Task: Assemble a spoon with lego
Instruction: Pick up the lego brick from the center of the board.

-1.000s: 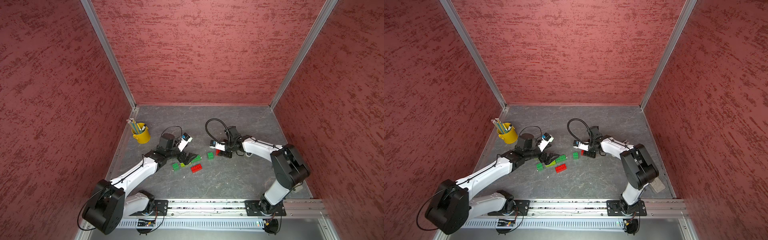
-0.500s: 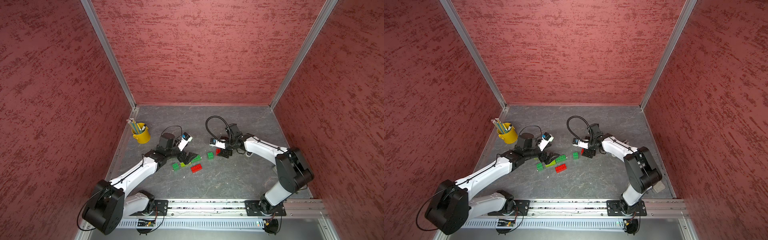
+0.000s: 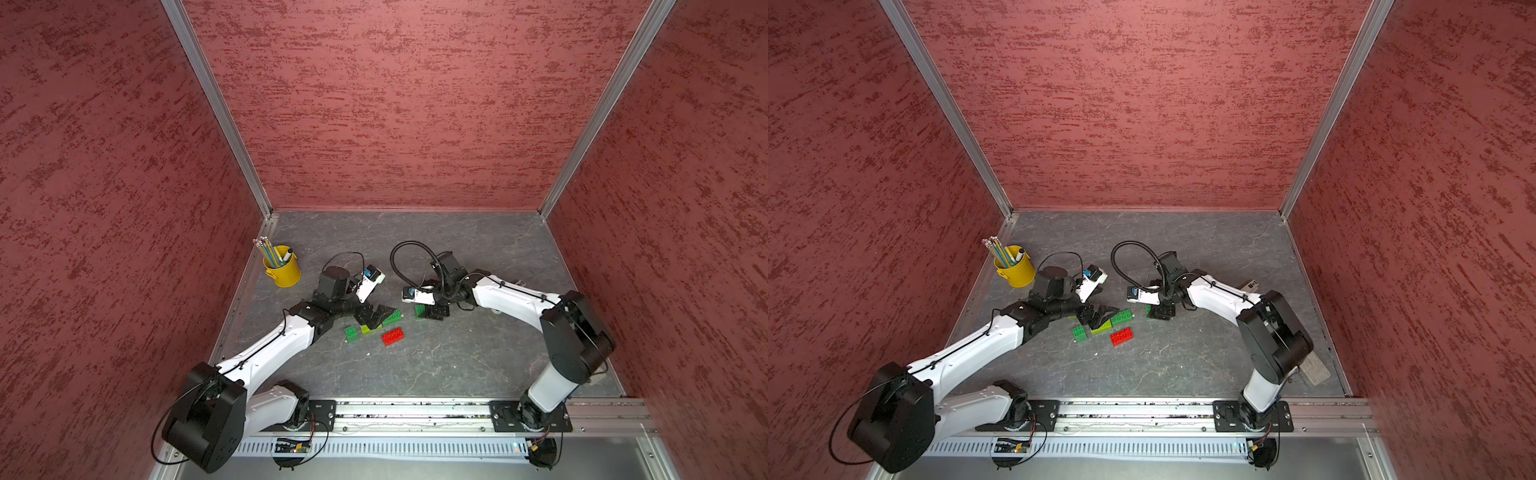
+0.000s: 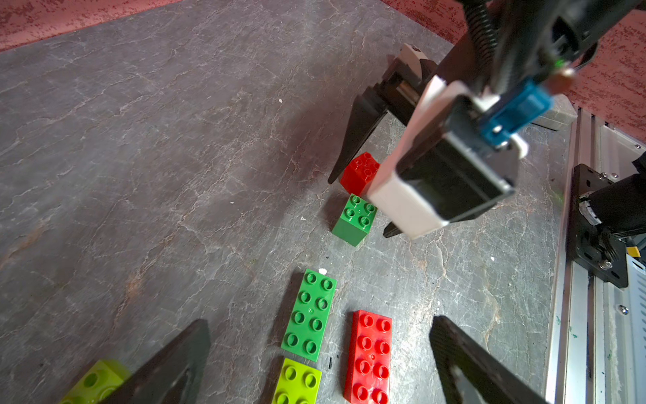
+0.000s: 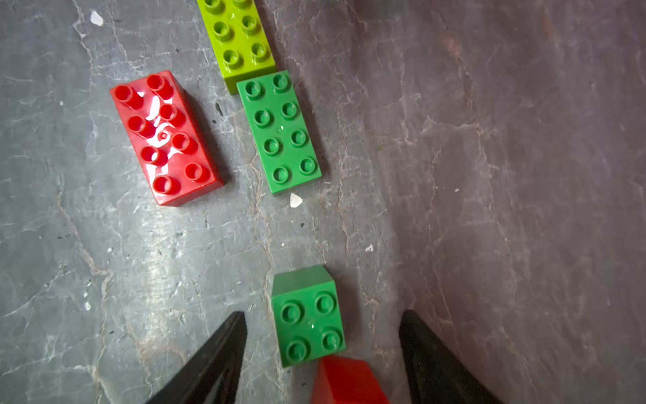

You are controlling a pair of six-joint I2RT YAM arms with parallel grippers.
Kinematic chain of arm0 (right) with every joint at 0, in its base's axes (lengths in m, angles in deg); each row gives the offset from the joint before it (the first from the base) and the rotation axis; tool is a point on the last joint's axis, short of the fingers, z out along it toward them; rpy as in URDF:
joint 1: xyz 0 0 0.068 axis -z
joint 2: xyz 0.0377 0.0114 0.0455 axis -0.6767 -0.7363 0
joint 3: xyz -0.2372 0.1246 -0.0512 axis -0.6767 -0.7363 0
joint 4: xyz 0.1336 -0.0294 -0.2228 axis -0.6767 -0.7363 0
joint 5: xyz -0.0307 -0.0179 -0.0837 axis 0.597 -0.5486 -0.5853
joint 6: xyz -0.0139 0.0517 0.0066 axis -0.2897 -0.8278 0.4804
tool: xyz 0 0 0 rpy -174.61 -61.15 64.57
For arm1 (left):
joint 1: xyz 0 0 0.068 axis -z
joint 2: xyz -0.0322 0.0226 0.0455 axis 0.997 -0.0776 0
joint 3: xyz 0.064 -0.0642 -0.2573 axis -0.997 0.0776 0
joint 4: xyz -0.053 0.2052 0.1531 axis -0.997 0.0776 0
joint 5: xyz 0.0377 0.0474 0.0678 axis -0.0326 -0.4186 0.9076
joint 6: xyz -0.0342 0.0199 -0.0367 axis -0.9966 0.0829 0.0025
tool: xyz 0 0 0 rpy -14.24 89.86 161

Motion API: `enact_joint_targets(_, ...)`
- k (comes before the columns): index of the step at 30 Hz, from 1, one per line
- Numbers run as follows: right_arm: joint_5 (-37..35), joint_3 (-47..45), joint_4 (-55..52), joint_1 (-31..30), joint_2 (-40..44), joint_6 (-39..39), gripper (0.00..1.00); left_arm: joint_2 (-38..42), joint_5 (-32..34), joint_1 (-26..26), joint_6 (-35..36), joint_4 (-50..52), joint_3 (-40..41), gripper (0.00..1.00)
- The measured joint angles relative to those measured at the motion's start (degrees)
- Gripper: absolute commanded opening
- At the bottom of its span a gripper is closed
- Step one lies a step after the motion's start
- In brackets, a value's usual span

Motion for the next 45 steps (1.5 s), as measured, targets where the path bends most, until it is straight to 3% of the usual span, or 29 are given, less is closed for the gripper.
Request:
enact_joint_targets(13,-0.1,1.3,-1.0,-0.1,-3.6,0.6,0.58,0.6,1.6,1.6,0.0,0.3,0.0,1.00)
enact_joint_targets(23,-0.7,1.8,-1.7,-0.5,-4.4,0.8,0.26,0.6,2.6,2.0,0.1,0.8,0.0,1.00)
enact_joint_targets(34,-1.2,2.8,-2.4,0.1,-2.1,-3.3,0.28,2.1,2.6,2.4,1.1,0.7,0.2,1.00)
enact_joint_targets(45,-7.0,2.2,-2.2,3.4,11.5,-17.6,0.29,4.2,2.8,8.2,2.0,-7.7,5.8,1.00)
